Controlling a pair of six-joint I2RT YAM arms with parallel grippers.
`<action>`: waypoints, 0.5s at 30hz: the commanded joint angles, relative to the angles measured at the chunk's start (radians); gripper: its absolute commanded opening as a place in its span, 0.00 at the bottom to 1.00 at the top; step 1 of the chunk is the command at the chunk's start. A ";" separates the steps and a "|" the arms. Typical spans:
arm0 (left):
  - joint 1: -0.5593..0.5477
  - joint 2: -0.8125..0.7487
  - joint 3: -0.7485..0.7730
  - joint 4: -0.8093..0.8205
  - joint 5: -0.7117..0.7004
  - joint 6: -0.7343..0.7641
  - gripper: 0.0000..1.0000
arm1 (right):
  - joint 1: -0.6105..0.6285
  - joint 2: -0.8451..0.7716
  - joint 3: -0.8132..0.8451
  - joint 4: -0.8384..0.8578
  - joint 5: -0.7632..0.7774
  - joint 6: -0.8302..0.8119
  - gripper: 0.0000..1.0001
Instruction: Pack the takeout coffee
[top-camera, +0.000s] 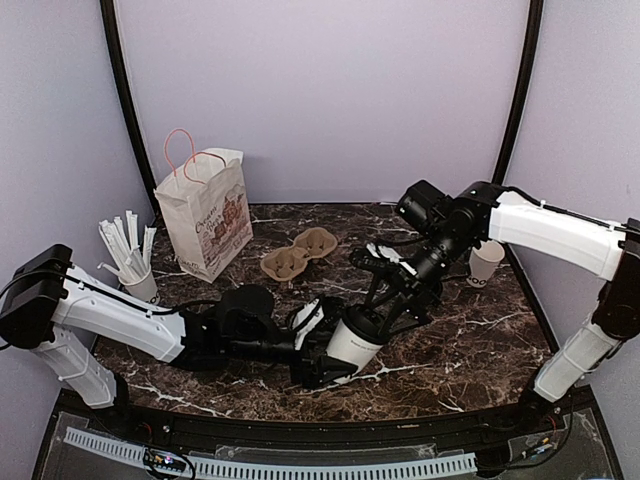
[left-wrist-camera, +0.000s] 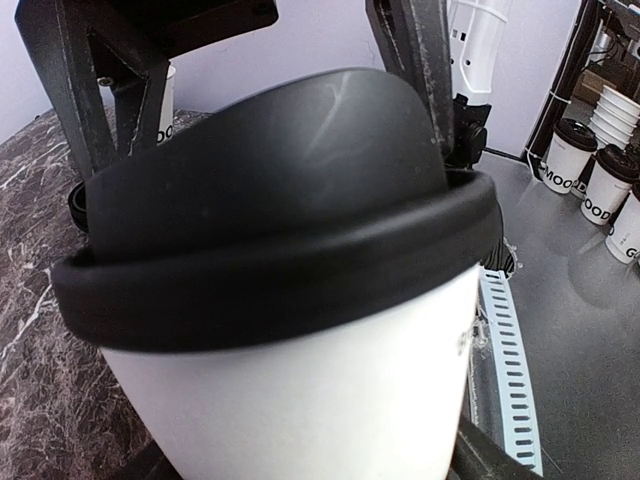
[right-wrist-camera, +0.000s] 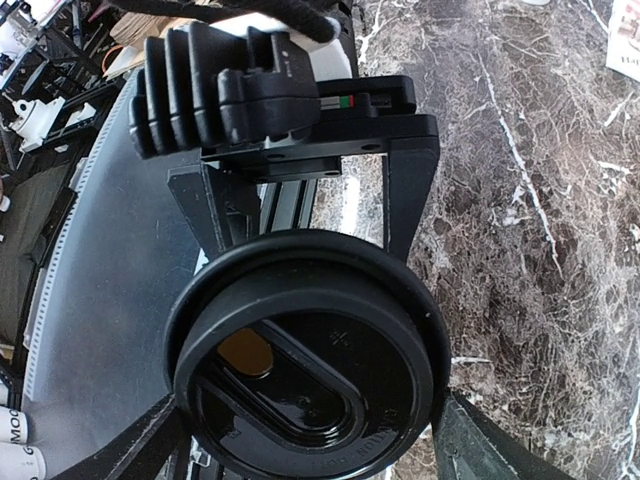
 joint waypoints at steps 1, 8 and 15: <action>-0.006 -0.005 0.031 0.028 -0.043 0.015 0.72 | 0.011 0.035 0.037 -0.063 -0.051 -0.051 0.86; -0.006 -0.013 0.022 0.051 -0.037 0.012 0.73 | 0.033 0.051 0.035 -0.056 -0.043 -0.044 0.89; -0.006 -0.004 0.029 0.057 -0.013 -0.001 0.73 | 0.036 0.056 0.031 0.020 0.007 0.032 0.87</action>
